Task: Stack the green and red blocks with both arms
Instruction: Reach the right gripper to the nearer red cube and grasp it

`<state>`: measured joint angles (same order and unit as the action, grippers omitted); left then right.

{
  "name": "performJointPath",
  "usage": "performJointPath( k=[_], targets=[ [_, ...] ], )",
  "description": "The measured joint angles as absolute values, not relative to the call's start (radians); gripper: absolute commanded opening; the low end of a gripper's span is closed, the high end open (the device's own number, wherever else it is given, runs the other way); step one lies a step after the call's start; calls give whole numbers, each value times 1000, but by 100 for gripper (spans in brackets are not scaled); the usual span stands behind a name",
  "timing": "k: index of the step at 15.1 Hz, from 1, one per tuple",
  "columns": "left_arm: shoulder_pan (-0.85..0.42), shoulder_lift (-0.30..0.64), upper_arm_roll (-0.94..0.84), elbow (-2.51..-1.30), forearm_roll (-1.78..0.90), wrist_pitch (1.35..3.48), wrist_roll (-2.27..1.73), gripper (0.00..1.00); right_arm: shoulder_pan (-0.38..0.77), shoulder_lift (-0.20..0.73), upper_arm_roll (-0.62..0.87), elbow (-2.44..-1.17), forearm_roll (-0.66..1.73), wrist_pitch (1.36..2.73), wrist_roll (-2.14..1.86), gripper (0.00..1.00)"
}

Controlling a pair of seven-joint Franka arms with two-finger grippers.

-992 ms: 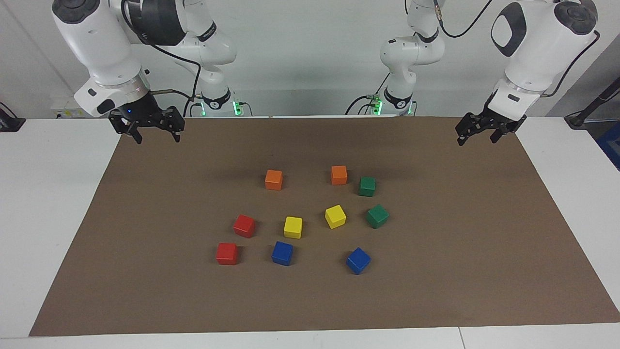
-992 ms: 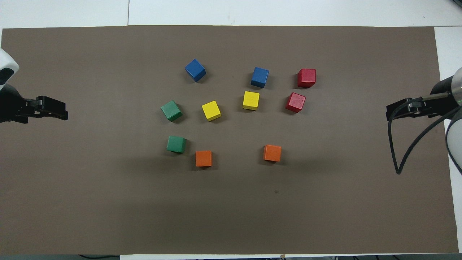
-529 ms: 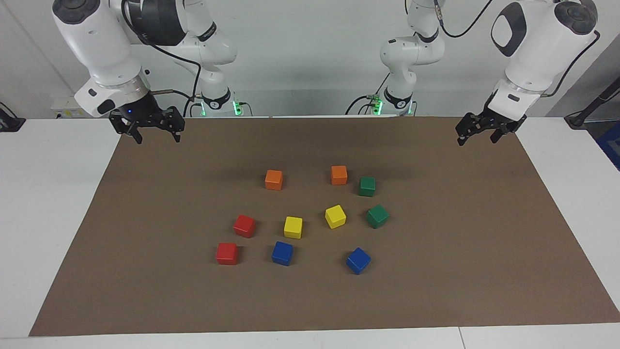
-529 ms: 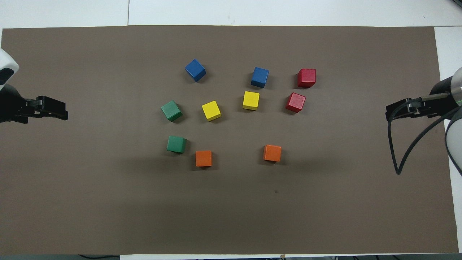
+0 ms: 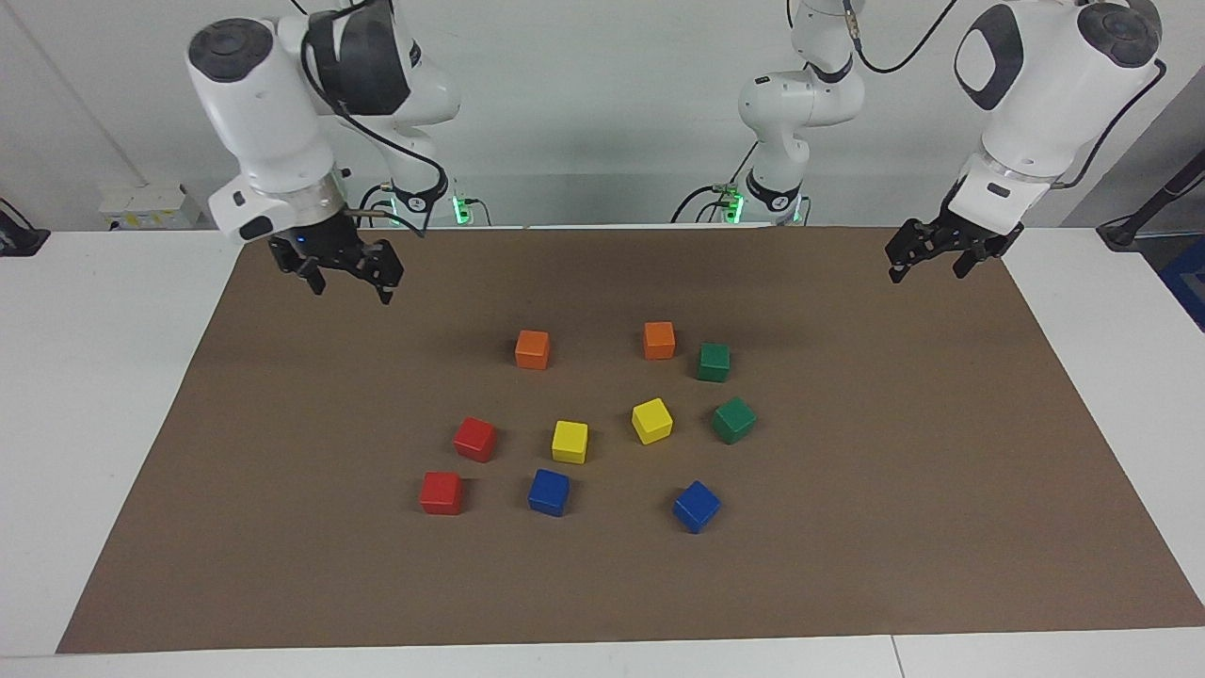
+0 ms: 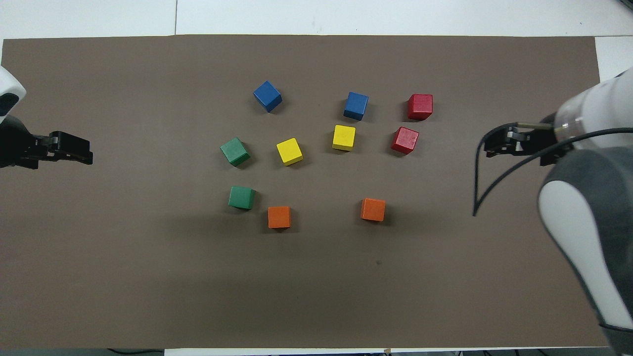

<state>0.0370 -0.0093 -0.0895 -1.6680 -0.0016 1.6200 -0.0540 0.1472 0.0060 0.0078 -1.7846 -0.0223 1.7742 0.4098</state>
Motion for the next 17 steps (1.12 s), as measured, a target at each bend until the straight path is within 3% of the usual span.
performJointPath(
  k=[3,8,17],
  targets=[
    [37,-9,-89,-1668,-2,1620,-54,100,209,99,12,-1821,-22,1913,524,100],
    [37,-9,-89,-1668,-2,1620,-54,100,216,254,12,-1822,-22,2091,532,100],
    [37,-9,-89,-1668,-2,1620,-54,100,245,380,12,-1788,-22,2244,601,100]
  ],
)
